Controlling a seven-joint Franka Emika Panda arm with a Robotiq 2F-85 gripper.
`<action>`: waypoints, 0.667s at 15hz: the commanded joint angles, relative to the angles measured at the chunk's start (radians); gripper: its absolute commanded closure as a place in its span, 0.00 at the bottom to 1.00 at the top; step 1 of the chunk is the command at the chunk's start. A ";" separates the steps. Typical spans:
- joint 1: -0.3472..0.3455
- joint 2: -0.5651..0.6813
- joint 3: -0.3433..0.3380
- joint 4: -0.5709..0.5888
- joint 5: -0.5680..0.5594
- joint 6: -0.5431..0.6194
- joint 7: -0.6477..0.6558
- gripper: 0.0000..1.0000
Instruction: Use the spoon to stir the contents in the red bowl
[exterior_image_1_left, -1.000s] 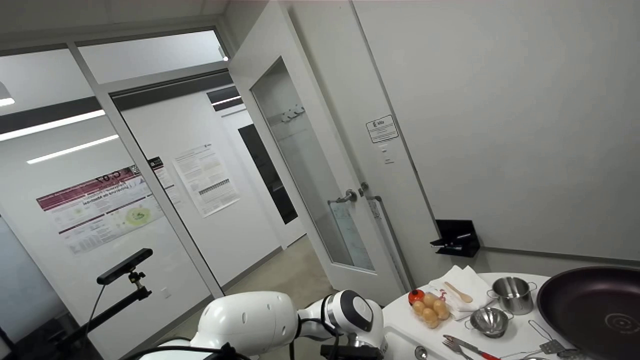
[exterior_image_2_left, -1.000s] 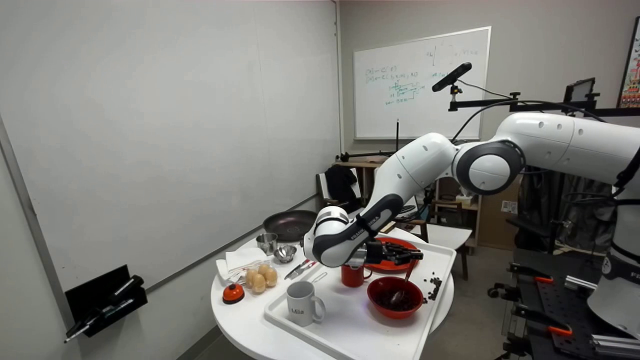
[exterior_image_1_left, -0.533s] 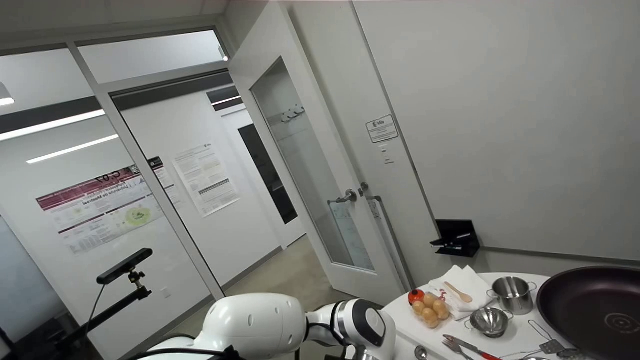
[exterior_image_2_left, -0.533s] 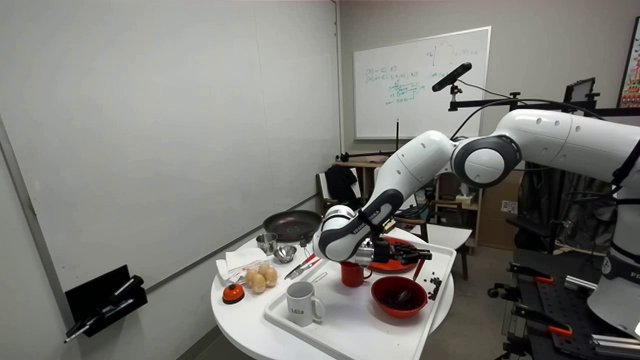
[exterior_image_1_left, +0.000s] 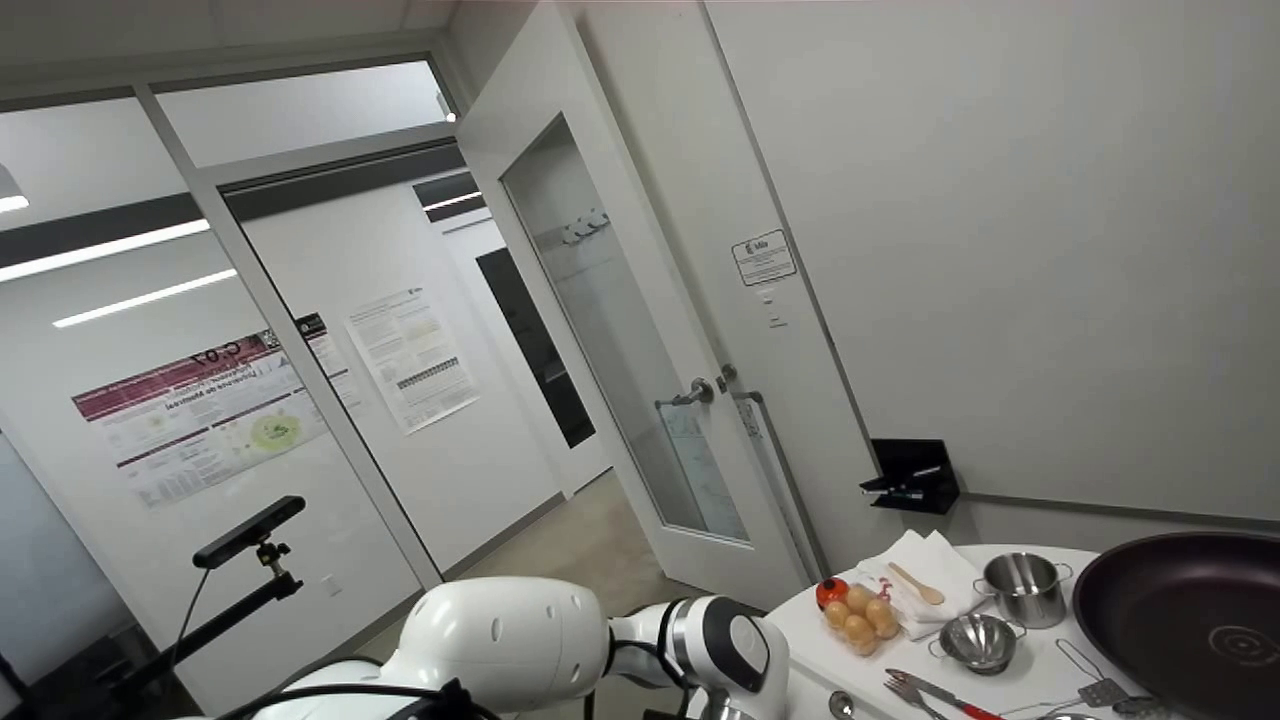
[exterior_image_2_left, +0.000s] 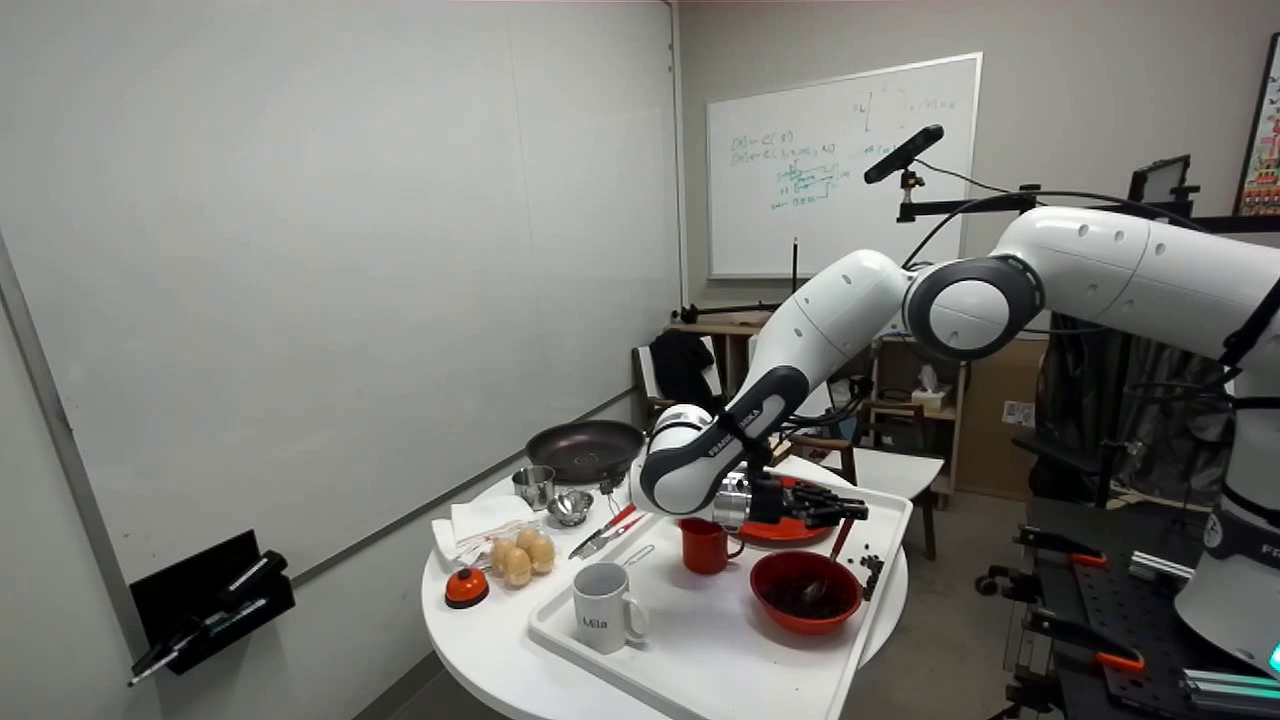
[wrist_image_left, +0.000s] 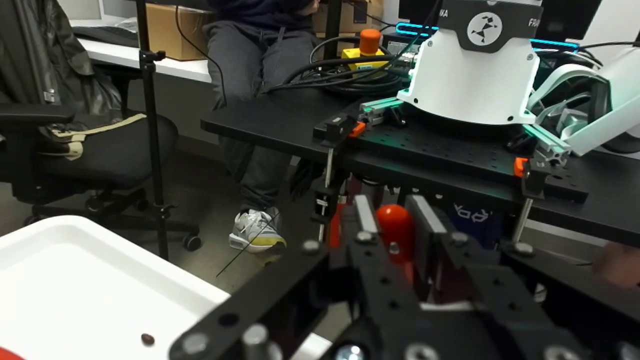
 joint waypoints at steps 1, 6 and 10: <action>0.047 -0.005 0.013 0.035 -0.009 0.021 -0.002 0.91; 0.123 0.012 0.009 0.123 -0.037 0.026 -0.021 0.91; 0.150 0.015 0.001 0.153 -0.045 0.029 -0.028 0.91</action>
